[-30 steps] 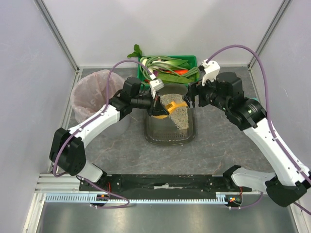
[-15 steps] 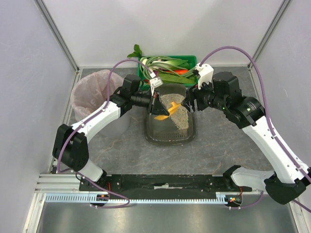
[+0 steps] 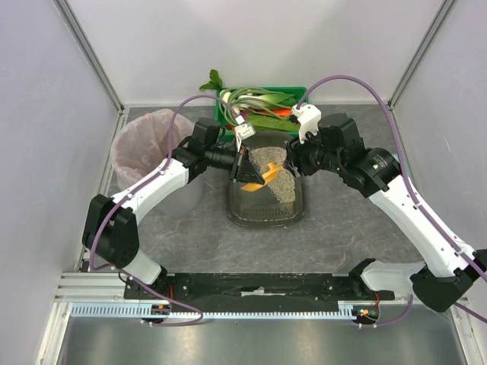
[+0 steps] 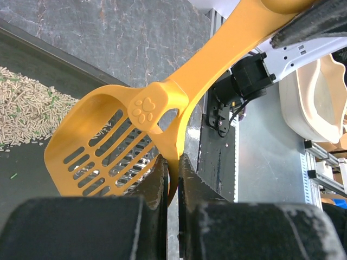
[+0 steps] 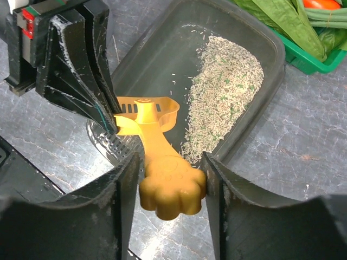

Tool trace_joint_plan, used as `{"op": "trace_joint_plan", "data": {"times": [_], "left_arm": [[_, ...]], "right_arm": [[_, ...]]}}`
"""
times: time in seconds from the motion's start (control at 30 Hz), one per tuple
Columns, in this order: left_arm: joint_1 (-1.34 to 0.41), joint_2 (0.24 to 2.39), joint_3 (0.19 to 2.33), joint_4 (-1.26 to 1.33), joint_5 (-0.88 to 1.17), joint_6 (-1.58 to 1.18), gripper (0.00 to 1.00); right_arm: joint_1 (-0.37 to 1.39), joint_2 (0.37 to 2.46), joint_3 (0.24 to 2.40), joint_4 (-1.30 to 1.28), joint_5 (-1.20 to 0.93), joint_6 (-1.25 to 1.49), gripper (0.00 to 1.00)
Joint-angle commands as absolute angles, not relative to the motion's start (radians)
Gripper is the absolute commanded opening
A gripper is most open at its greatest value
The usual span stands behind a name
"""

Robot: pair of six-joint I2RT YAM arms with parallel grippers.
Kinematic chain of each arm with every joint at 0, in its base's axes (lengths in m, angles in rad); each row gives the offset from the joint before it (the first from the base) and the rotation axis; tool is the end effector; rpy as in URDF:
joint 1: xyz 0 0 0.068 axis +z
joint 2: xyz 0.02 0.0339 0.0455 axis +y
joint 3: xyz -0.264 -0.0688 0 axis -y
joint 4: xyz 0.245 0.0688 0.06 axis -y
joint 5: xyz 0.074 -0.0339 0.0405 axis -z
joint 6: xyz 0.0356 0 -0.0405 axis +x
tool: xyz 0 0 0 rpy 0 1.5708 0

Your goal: Clean the litter box

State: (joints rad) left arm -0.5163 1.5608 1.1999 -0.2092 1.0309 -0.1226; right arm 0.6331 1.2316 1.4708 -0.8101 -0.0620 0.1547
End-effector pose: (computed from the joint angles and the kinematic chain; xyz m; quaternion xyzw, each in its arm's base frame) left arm 0.2854 -0.1971 0.2973 0.3812 0.7024 -0.5417 0.2605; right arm 0.1987 0.1486 0.4196 -0.2223 0.8487 0.2090 0.4320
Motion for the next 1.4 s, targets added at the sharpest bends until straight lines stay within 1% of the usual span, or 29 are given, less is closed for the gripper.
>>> {"op": "trace_joint_plan", "data": {"times": [0.0,0.03,0.1,0.13,0.2,0.23,0.27,0.3,0.33,0.37,0.4,0.43,0.5,0.57,0.6,0.67,0.73,0.87,0.9,0.97,1.0,1.13,1.2,1.37], "left_arm": [[-0.515,1.555,1.249,-0.198,1.066,-0.11,0.02],[-0.515,1.557,1.249,-0.198,1.066,-0.11,0.02],[-0.515,1.56,1.249,-0.199,1.065,-0.11,0.02],[-0.515,1.562,1.249,-0.199,1.065,-0.112,0.02],[-0.515,1.562,1.249,-0.199,1.06,-0.112,0.02],[-0.515,1.559,1.249,-0.199,1.058,-0.106,0.02],[-0.515,1.557,1.252,-0.199,1.058,-0.103,0.02],[-0.515,1.554,1.25,-0.199,1.052,-0.1,0.04],[-0.515,1.545,1.249,-0.199,1.046,-0.092,0.11],[-0.515,1.542,1.249,-0.202,1.04,-0.087,0.2],[-0.515,1.537,1.25,-0.21,1.031,-0.083,0.4],[-0.515,1.526,1.25,-0.21,1.025,-0.078,0.49],[-0.515,1.511,1.247,-0.207,0.99,-0.075,0.64],[-0.517,1.49,1.244,-0.203,0.963,-0.074,0.68],[-0.517,1.482,1.243,-0.196,0.944,-0.075,0.73],[-0.517,1.459,1.236,-0.175,0.928,-0.083,0.79],[-0.517,1.441,1.23,-0.155,0.888,-0.089,0.82],[-0.515,1.367,1.203,-0.127,0.776,-0.09,0.82],[-0.515,1.33,1.198,-0.123,0.718,-0.092,0.82],[-0.514,1.296,1.181,-0.111,0.657,-0.095,0.82],[-0.512,1.276,1.177,-0.109,0.591,-0.098,0.82],[-0.503,1.201,1.164,-0.126,0.442,-0.113,0.85],[-0.5,1.192,1.17,-0.152,0.369,-0.118,0.86],[-0.5,1.18,1.187,-0.195,0.258,-0.112,0.86]], "right_arm": [[0.647,1.246,1.493,-0.825,-0.077,0.14,0.53],[0.646,1.247,1.493,-0.825,-0.077,0.14,0.52],[0.647,1.249,1.491,-0.819,-0.08,0.138,0.45],[0.649,1.249,1.49,-0.818,-0.083,0.138,0.38],[0.649,1.25,1.485,-0.813,-0.087,0.14,0.29],[0.649,1.249,1.482,-0.813,-0.089,0.14,0.2],[0.65,1.249,1.477,-0.813,-0.087,0.141,0.15],[0.649,1.246,1.474,-0.811,-0.086,0.144,0.1],[0.649,1.243,1.471,-0.81,-0.08,0.146,0.01],[0.649,1.243,1.465,-0.811,-0.074,0.149,0.0],[0.65,1.235,1.462,-0.807,-0.068,0.158,0.0],[0.65,1.229,1.459,-0.805,-0.054,0.163,0.0],[0.65,1.206,1.439,-0.785,-0.031,0.172,0.0],[0.652,1.184,1.401,-0.756,0.032,0.189,0.0],[0.652,1.164,1.385,-0.749,0.05,0.192,0.0],[0.661,1.149,1.352,-0.73,0.122,0.21,0.0],[0.672,1.138,1.342,-0.724,0.172,0.222,0.0],[0.744,1.127,1.336,-0.707,0.319,0.282,0.0],[0.755,1.132,1.335,-0.703,0.36,0.291,0.0],[0.788,1.149,1.341,-0.71,0.397,0.317,0.0],[0.804,1.178,1.345,-0.718,0.419,0.342,0.0],[0.868,1.261,1.394,-0.787,0.618,0.442,0.0],[0.894,1.299,1.43,-0.822,0.662,0.48,0.0],[0.959,1.383,1.511,-0.915,0.802,0.62,0.0]]}}
